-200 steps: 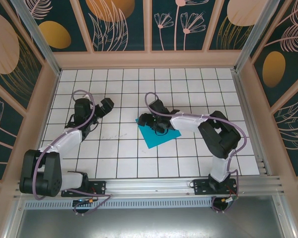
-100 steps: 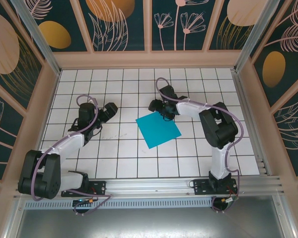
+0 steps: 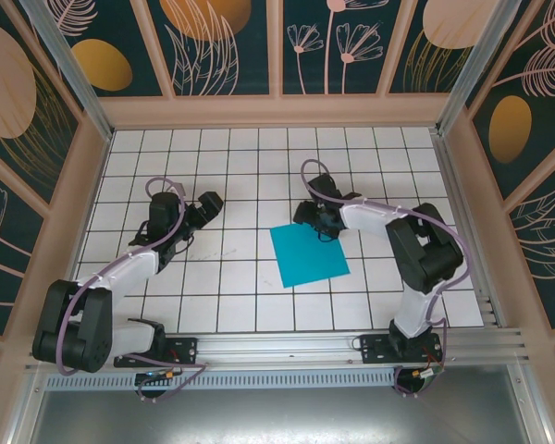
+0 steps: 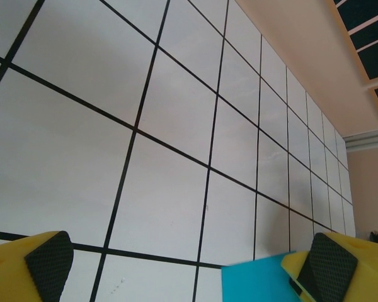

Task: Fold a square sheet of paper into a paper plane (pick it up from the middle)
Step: First fold in half a square sheet of paper at the center of the table.

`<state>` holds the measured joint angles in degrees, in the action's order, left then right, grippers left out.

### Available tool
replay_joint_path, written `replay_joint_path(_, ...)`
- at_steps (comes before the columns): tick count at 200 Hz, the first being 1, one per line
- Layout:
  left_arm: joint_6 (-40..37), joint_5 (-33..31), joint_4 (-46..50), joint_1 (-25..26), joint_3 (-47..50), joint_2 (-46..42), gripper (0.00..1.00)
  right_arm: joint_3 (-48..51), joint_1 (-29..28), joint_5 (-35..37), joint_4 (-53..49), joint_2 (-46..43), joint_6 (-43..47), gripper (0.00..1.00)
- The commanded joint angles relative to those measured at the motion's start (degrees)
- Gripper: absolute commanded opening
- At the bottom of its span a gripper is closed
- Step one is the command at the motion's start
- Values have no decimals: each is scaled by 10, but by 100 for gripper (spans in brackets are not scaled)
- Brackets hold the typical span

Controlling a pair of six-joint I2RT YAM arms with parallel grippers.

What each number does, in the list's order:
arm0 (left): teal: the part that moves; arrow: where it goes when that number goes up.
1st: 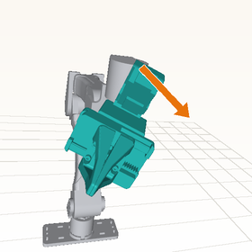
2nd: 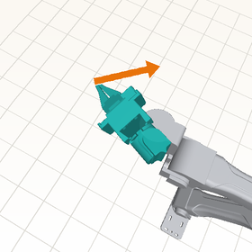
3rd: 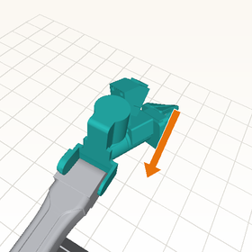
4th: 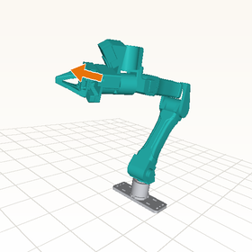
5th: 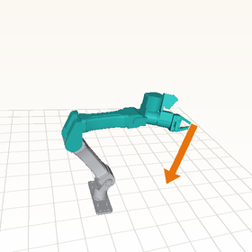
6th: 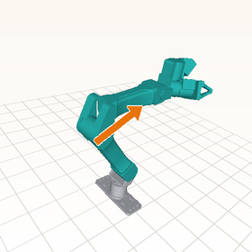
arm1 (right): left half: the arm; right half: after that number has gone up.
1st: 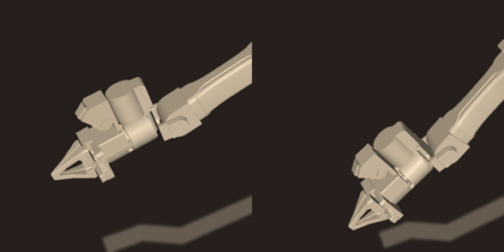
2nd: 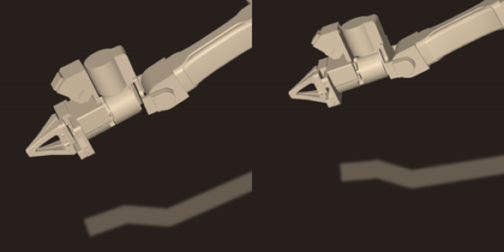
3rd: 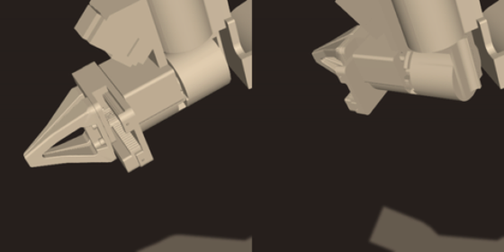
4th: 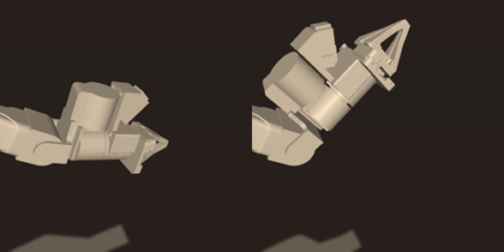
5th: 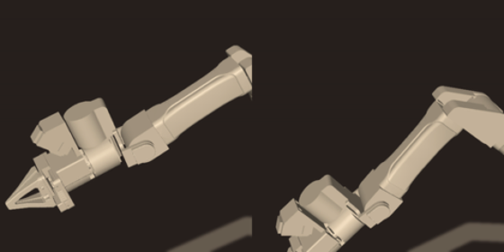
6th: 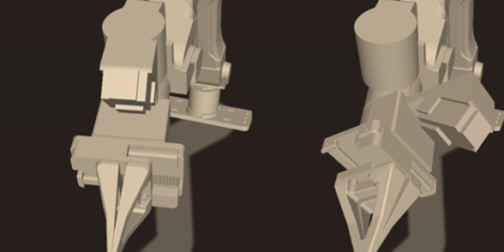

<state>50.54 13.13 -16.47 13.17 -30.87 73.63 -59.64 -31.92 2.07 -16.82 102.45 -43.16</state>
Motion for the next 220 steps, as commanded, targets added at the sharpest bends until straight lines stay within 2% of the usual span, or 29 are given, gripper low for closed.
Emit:
replay_joint_path(1, 16, 13, -12, 5, 12, 8, 99, 16, 3, 63, -95, -20, 14, 84)
replay_joint_path(19, 21, 17, -10, 5, 15, 11, 99, -24, -3, 72, -127, -47, 46, 86)
replay_joint_path(37, 23, 22, -9, 6, 16, 13, 99, -51, -21, 44, -159, -56, 97, 98)
replay_joint_path(43, 23, 23, -8, 6, 16, 13, 99, -57, -29, 36, -174, -55, 114, 99)
replay_joint_path(67, 21, 24, -2, 7, 13, 20, 99, -60, -66, 27, -223, -43, 156, 99)
replay_joint_path(97, 20, 29, 0, 6, 6, 39, 98, -41, -95, 38, -236, -41, 163, 99)
replay_joint_path(129, 19, 30, -1, 7, -3, 57, 99, -25, -97, 43, -231, -27, 158, 98)
replay_joint_path(177, 21, 30, 0, 6, -7, 67, 99, -7, -93, 10, -198, 3, 159, 97)
replay_joint_path(220, 27, 29, -1, 8, -7, 71, 98, 36, -80, 11, -172, 31, 152, 92)
